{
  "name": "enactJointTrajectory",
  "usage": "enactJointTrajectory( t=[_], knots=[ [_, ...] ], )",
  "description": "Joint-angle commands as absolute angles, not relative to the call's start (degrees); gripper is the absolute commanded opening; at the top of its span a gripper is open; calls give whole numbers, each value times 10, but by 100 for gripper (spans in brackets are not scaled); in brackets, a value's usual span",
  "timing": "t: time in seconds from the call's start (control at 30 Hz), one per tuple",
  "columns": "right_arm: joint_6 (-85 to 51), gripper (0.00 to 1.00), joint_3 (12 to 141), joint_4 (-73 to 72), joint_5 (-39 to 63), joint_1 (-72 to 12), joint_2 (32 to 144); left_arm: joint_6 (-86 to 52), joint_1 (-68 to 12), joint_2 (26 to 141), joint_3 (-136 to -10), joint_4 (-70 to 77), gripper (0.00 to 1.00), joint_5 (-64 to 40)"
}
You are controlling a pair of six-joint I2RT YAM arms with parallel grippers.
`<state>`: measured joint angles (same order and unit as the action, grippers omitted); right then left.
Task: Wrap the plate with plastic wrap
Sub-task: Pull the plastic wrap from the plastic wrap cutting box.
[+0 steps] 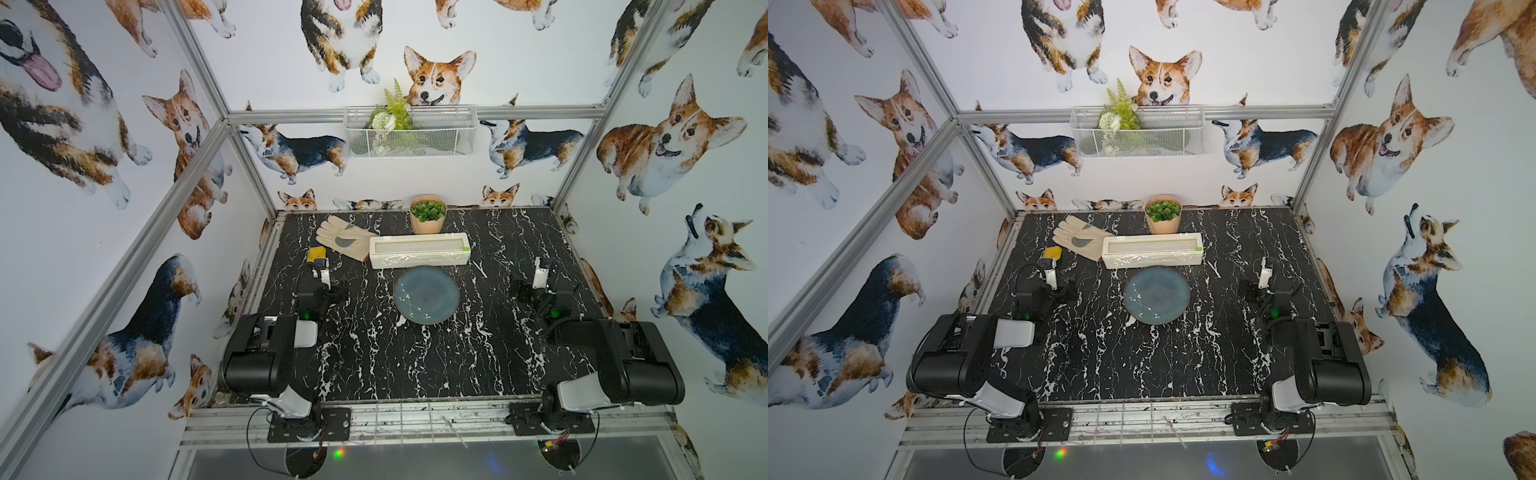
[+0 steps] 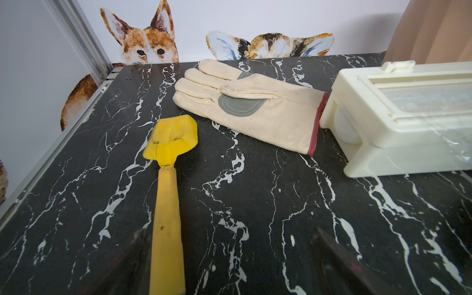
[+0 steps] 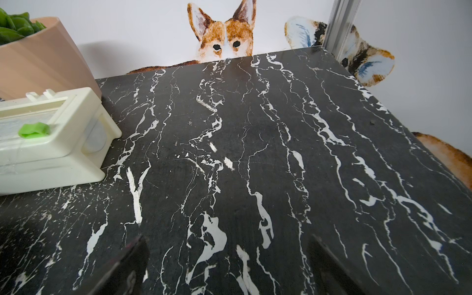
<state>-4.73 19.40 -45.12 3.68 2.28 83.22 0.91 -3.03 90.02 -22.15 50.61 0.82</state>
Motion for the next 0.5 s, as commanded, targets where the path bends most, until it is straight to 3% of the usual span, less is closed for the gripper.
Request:
enactJointTrajectory(
  t=[0.0,0.47],
  knots=[
    [-50,100,195,-462,43,23,832,18,-30,898,-223,522,100,10],
    [-57,100,196,-452,29,22,815,22,-33,876,-241,469,100,14]
  ],
)
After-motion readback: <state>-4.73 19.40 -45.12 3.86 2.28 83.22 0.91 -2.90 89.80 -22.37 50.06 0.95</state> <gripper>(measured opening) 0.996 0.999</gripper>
